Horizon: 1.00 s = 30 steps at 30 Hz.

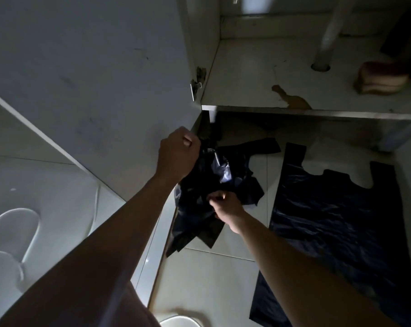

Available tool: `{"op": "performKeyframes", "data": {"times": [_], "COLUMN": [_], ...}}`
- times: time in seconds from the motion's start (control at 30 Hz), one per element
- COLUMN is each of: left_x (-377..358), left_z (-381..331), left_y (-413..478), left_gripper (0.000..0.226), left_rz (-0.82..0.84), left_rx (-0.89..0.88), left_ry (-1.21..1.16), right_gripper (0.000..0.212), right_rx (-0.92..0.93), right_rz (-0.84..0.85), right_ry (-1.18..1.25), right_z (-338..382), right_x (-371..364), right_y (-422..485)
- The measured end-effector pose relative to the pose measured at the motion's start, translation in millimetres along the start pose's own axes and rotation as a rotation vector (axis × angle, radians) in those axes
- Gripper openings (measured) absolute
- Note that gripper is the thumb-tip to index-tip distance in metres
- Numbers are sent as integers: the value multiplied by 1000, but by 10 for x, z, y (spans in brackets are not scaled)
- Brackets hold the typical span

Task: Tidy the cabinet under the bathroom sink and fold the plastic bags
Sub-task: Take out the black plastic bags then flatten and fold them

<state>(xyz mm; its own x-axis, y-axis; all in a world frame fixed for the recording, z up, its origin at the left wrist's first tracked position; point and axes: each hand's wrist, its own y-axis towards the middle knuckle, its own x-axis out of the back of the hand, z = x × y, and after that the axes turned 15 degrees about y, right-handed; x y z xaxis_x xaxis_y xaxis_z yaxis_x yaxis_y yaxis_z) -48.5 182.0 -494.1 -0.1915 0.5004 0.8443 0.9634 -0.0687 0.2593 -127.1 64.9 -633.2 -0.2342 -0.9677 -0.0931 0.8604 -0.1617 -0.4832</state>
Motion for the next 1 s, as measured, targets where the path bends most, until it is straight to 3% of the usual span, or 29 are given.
{"op": "performKeyframes", "data": {"times": [0.1, 0.2, 0.33, 0.43, 0.5, 0.57, 0.7, 0.8, 0.87, 1.0], "left_x": [178, 371, 551, 578, 551, 533, 593, 726, 816, 996], "left_z": [-286, -616, -958, -1065, -1128, -1261, -1671, -1997, -2222, -2585], "left_y": [146, 318, 498, 561, 578, 602, 650, 686, 705, 657], "left_gripper": [15, 15, 15, 16, 16, 16, 18, 13, 11, 29], "left_rz": [-164, -272, -355, -284, -196, -118, -89, -45, 51, 230], "left_rx": [49, 5, -83, -132, -143, -155, -213, -290, -371, -470], "left_ry": [-141, -256, -316, -323, -311, -315, -338, -337, -304, -356], "right_gripper": [13, 23, 79, 70, 49, 37, 45, 77, 82, 25], "right_rx": [143, 141, -280, -443, -334, -93, 438, 692, 728, 697], "right_rz": [116, 315, 614, 737, 637, 351, -212, -267, -310, -297], "right_ry": [-398, -377, -358, -443, -471, -433, -271, -214, -298, -314], "right_z": [-53, -8, 238, 589, 885, 1235, 1934, 2247, 2464, 2856], "right_x": [-149, -383, -461, -80, 294, 646, 1146, 1359, 1514, 1812], "right_y": [-103, -207, -500, -741, -778, -751, -799, -873, -1010, -1244]}}
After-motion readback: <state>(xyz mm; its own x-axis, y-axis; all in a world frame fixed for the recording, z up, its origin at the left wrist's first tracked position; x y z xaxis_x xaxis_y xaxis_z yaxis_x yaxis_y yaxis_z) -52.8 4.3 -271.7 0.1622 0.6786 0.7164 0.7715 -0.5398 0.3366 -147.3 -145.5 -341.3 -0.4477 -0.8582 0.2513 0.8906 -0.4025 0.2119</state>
